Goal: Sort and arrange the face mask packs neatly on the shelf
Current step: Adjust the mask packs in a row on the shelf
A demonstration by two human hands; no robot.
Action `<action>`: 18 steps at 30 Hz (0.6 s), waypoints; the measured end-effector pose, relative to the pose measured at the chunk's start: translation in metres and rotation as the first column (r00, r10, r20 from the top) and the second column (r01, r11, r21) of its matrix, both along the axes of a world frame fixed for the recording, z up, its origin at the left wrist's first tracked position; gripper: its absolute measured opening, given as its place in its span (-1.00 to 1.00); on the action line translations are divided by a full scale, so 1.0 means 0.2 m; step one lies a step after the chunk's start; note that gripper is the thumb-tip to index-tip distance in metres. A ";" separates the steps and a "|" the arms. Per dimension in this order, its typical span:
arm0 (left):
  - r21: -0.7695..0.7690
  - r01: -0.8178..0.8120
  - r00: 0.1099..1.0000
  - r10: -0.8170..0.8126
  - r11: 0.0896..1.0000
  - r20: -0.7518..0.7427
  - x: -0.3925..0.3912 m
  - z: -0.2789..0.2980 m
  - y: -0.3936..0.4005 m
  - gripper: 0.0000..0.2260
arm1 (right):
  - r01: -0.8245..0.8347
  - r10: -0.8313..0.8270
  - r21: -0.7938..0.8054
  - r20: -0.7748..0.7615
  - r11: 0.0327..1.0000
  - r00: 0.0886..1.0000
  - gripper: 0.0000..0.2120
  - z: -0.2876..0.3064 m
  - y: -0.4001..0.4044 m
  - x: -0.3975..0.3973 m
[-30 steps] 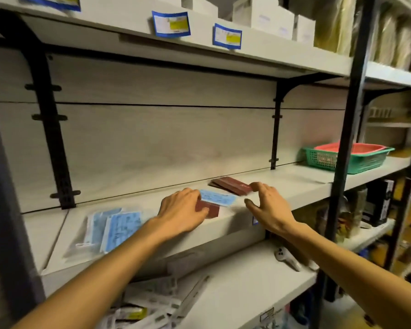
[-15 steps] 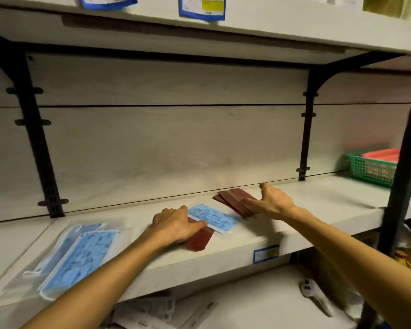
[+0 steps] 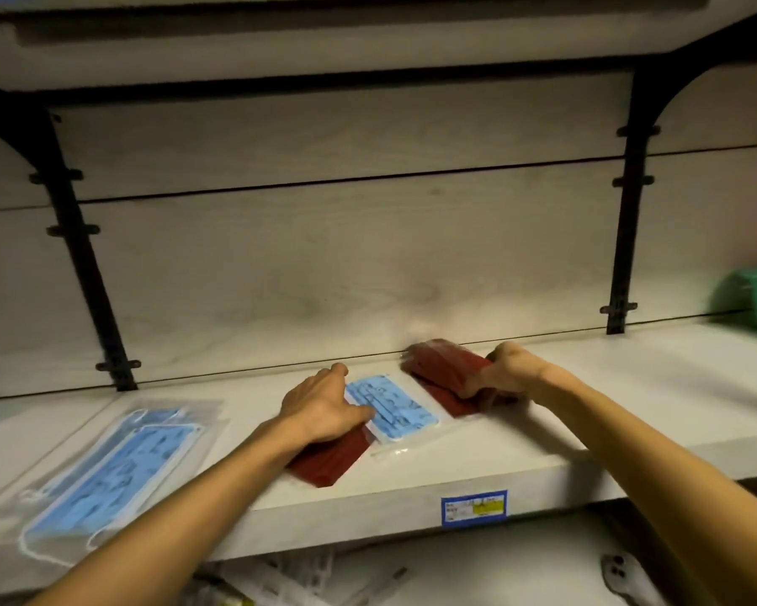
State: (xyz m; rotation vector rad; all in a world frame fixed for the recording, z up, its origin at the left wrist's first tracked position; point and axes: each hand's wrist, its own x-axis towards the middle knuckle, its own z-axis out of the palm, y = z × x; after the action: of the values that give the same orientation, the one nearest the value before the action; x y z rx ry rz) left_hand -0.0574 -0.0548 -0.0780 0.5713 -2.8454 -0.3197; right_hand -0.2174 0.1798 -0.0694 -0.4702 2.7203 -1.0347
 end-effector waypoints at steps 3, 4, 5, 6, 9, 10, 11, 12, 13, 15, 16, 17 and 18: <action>0.024 -0.004 1.000 0.004 1.000 -0.022 -0.02 0.00 0.02 -0.34 | 0.017 -0.020 -0.135 -0.018 0.991 1.000 -0.63 -0.02 0.04 -0.02; 0.030 -0.006 0.999 0.007 1.000 -0.038 -0.03 -0.01 0.02 -0.36 | 0.018 -0.022 -0.178 -0.023 0.984 0.999 -0.63 -0.03 0.05 -0.02; 0.037 -0.007 0.998 0.009 0.999 -0.058 -0.03 -0.01 0.03 -0.39 | 0.011 -0.018 -0.203 -0.033 0.979 0.999 -0.61 -0.04 0.05 -0.01; 0.046 -0.008 0.997 0.012 0.999 -0.081 -0.03 -0.02 0.04 -0.42 | 0.000 -0.011 -0.209 -0.050 0.978 0.999 -0.55 -0.04 0.04 0.01; 0.089 -0.016 0.991 0.027 0.996 -0.128 -0.04 -0.03 0.05 -0.45 | 0.000 -0.019 -0.125 -0.152 0.992 0.988 -0.37 -0.05 0.00 0.07; 0.110 -0.019 0.990 0.034 0.994 -0.134 -0.04 -0.03 0.05 -0.45 | 0.017 -0.029 -0.056 -0.213 0.998 0.977 -0.40 -0.06 -0.01 0.09; 0.136 -0.023 0.990 0.042 0.990 -0.137 -0.04 -0.03 0.04 -0.45 | 0.035 -0.030 0.016 -0.275 0.999 0.961 -0.44 -0.07 -0.03 0.11; 0.166 -0.027 0.989 0.050 0.986 -0.140 -0.04 -0.03 0.04 -0.46 | 0.045 -0.019 0.073 -0.322 0.996 0.947 -0.46 -0.08 -0.04 0.12; 0.200 -0.030 0.988 0.059 0.979 -0.144 -0.04 -0.03 0.03 -0.45 | 0.044 -0.005 0.107 -0.348 0.993 0.938 -0.46 -0.08 -0.05 0.13; 0.271 -0.028 0.985 0.073 0.962 -0.157 -0.04 -0.03 0.03 -0.44 | 0.033 0.005 0.109 -0.329 0.993 0.944 -0.45 -0.08 -0.04 0.12; 0.309 -0.021 0.983 0.076 0.951 -0.167 -0.03 -0.03 0.02 -0.43 | 0.019 0.006 0.085 -0.293 0.996 0.956 -0.48 -0.08 -0.03 0.12; 0.344 -0.013 0.981 0.078 0.939 -0.177 -0.03 -0.03 0.02 -0.43 | 0.005 0.009 0.056 -0.250 0.998 0.968 -0.52 -0.08 -0.02 0.11; 0.374 -0.003 0.979 0.079 0.928 -0.188 -0.02 -0.04 0.01 -0.43 | -0.012 0.017 0.027 -0.210 1.000 0.977 -0.56 -0.07 -0.01 0.10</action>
State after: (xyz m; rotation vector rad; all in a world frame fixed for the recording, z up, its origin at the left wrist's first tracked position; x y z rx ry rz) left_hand -0.0622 -0.0519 -0.0862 0.6251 -2.5845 -0.8710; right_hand -0.1979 0.1774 -0.0840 -0.6278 2.9051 -0.9974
